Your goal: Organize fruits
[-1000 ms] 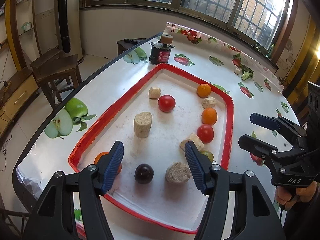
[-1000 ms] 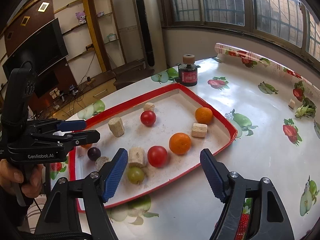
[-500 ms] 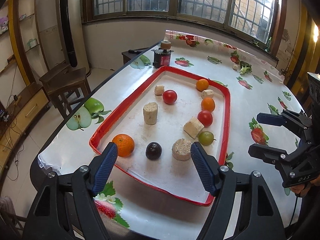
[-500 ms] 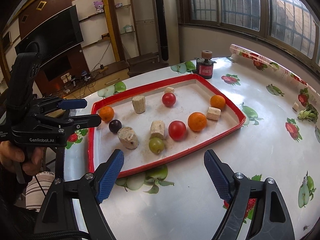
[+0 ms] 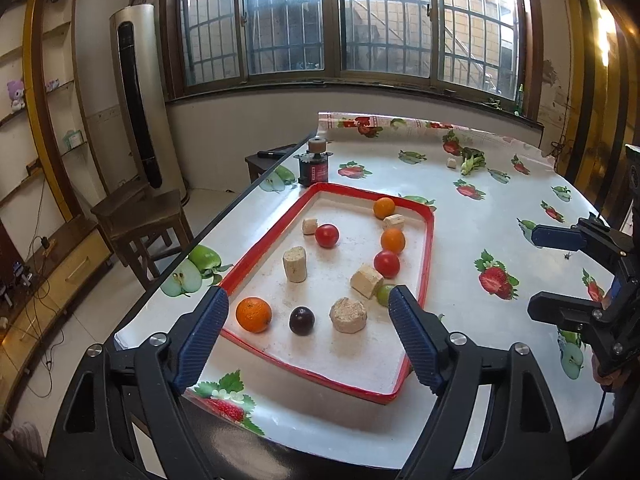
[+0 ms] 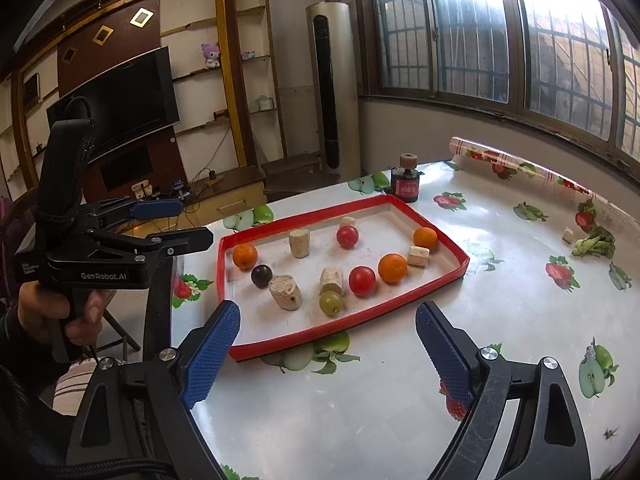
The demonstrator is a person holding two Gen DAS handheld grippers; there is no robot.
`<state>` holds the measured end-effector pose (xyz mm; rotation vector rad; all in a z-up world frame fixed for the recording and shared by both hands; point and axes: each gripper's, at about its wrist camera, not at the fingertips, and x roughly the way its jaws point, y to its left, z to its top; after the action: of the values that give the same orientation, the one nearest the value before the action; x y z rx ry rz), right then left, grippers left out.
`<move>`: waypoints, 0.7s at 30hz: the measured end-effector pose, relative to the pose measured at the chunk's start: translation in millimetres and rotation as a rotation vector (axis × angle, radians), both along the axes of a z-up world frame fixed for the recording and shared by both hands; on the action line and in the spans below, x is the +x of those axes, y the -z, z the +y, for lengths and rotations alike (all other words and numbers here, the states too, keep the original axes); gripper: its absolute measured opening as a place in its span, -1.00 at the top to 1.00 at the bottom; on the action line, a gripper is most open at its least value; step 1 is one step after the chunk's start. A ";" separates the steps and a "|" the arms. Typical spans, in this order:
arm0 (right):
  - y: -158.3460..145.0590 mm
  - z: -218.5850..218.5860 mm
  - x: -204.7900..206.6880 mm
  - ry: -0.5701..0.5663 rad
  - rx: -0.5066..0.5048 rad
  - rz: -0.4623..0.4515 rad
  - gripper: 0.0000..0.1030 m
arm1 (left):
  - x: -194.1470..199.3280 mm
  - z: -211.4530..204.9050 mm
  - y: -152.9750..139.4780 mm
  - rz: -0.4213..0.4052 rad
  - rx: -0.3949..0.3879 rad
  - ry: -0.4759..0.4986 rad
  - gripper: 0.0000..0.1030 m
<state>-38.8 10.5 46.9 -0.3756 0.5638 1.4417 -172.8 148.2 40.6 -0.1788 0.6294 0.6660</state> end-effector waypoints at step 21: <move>5.4 -41.7 -23.4 -0.011 0.017 -0.040 -0.90 | -19.2 -40.7 -9.5 -0.009 0.084 0.035 -0.61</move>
<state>-62.3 -31.3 41.5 -0.3938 0.5171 1.4456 -192.0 107.5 50.1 -0.0921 0.5940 0.6560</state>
